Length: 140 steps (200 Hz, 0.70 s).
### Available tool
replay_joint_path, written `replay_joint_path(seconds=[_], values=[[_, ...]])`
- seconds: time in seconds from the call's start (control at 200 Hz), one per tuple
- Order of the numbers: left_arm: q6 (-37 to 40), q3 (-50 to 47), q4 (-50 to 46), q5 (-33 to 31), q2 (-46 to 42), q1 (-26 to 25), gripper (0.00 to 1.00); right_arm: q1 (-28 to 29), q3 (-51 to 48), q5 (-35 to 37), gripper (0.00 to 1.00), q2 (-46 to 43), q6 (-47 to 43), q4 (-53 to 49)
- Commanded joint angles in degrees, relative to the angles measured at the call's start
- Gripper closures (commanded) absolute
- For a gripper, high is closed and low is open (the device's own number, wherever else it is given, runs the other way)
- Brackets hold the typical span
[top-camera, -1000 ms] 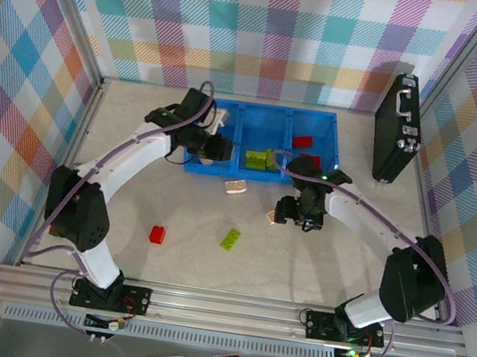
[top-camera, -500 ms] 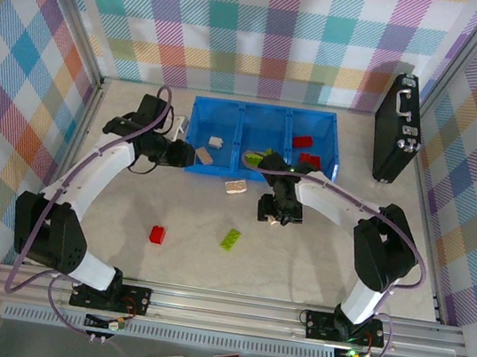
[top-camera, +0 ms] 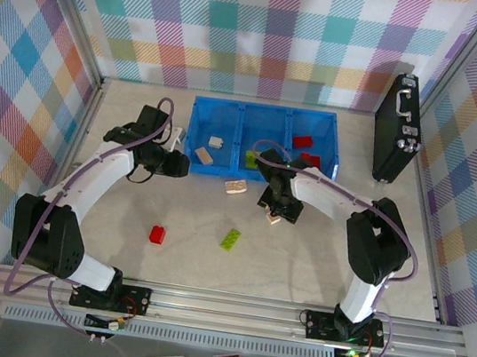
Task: Sort the legos into containers by color
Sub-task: Pick up the lego from the center of the table.
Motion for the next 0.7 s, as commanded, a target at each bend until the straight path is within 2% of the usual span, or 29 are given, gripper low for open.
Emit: replay_joint_path(seconds=[0.0, 0.31, 0.695], values=[[1.1, -0.5, 1.1, -0.3, -1.3, 1.0, 0.60, 0.0, 0.6, 0.9, 0.34, 0.7, 7.1, -0.2], [1.0, -0.7, 1.2, -0.3, -1.3, 1.2, 0.60, 0.0, 1.1, -3.8, 0.37, 5.4, 7.9, 3.2], [0.8, -0.5, 1.5, 0.4, -0.8, 1.2, 0.60, 0.0, -1.2, -4.2, 0.52, 6.4, 7.6, 5.3]])
